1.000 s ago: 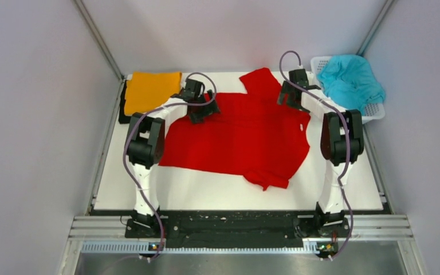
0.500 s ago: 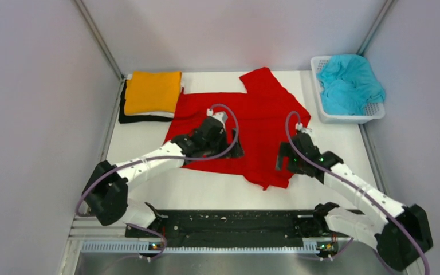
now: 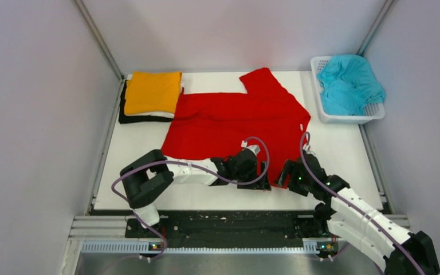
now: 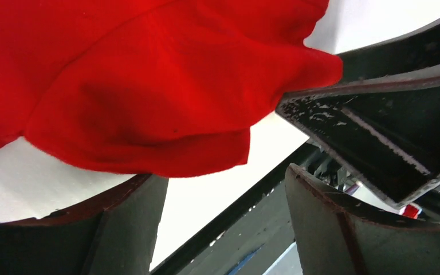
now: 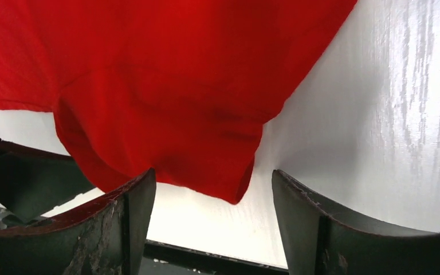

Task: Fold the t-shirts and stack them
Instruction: Flatten out the tshirt

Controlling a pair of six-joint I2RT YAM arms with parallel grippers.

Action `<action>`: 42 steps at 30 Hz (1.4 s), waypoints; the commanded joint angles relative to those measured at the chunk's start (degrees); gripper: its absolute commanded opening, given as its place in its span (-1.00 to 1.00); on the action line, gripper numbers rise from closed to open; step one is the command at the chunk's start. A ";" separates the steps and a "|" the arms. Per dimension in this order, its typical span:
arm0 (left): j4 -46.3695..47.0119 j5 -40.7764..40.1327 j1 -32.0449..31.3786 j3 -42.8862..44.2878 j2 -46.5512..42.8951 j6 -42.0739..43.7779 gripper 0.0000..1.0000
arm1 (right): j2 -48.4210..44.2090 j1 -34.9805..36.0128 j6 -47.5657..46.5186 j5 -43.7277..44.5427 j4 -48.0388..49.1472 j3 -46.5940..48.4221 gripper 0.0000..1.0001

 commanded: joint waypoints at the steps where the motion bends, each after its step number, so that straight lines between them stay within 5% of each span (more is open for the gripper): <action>1: 5.25 -5.75 -0.74 1.58 2.15 -4.75 0.52 | -0.55 0.36 2.95 -1.30 7.48 -2.15 0.42; 7: 3.38 -5.47 -0.74 6.51 9.01 -4.59 -0.01 | 1.93 0.35 2.27 0.42 11.98 -1.50 0.01; 9: 1.48 -7.48 -0.74 7.64 9.86 -4.69 -0.36 | 2.94 0.34 1.06 -0.30 12.48 -0.50 -0.48; 11: -1.98 -10.36 -0.62 9.24 9.92 -4.37 -0.95 | 3.38 0.32 0.69 -0.63 12.41 0.33 -0.71; 13: -5.50 -12.11 -0.64 10.30 8.59 -3.49 -1.00 | 3.49 0.28 0.02 -0.61 9.85 2.22 -0.99; 23: -19.18 -3.34 0.15 9.15 -6.73 5.51 -1.00 | 8.45 -1.02 -6.95 -0.54 -22.73 27.35 -1.00; 29: -25.39 5.12 1.02 7.28 -8.79 7.67 -1.00 | 11.30 -6.13 -12.85 -4.63 -32.47 31.06 -1.00; 32: -27.57 4.40 1.19 5.10 -7.86 7.94 -0.62 | 12.42 -6.45 -13.65 -3.87 -33.05 27.06 -0.87; 34: -28.76 2.77 1.24 4.11 -7.45 7.92 -0.02 | 13.81 -6.50 -13.78 -1.44 -32.92 25.20 -0.79; 36: -27.71 3.28 1.28 3.46 -8.42 8.22 0.39 | 14.55 -6.50 -14.21 2.14 -31.82 25.22 -0.10; 37: -26.92 3.88 1.25 3.38 -9.26 8.71 0.88 | 14.26 -6.44 -14.26 3.38 -30.64 25.56 0.15; 39: -26.77 3.33 1.26 3.80 -11.38 9.22 0.97 | 12.67 -6.47 -14.24 4.10 -28.10 26.24 0.52; 40: -27.29 1.83 1.24 4.15 -12.49 9.52 0.97 | 11.71 -6.48 -14.59 3.82 -27.05 26.35 0.87; 42: -29.05 -2.99 1.59 4.78 -14.49 9.76 0.97 | 10.14 -6.49 -15.19 3.58 -25.64 26.65 0.97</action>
